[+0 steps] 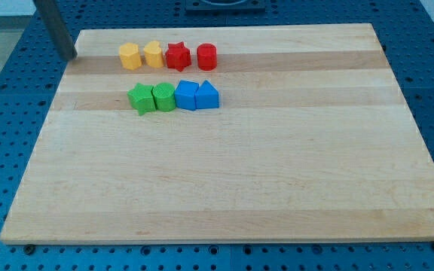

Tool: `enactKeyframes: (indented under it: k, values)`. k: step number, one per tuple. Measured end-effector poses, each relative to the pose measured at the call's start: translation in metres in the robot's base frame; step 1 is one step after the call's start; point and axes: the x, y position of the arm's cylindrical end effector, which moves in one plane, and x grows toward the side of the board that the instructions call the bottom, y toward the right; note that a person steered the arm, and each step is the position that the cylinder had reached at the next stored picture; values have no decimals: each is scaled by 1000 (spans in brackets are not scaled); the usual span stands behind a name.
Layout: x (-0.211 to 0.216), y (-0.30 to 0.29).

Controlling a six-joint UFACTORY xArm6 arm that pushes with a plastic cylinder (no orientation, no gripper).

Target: Push the yellow blocks into the red blocks

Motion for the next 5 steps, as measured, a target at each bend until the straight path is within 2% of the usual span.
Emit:
enactKeyframes:
  k: [1, 2, 5]
  values:
    - [-7, 1]
    - [-17, 43]
    - [-17, 102]
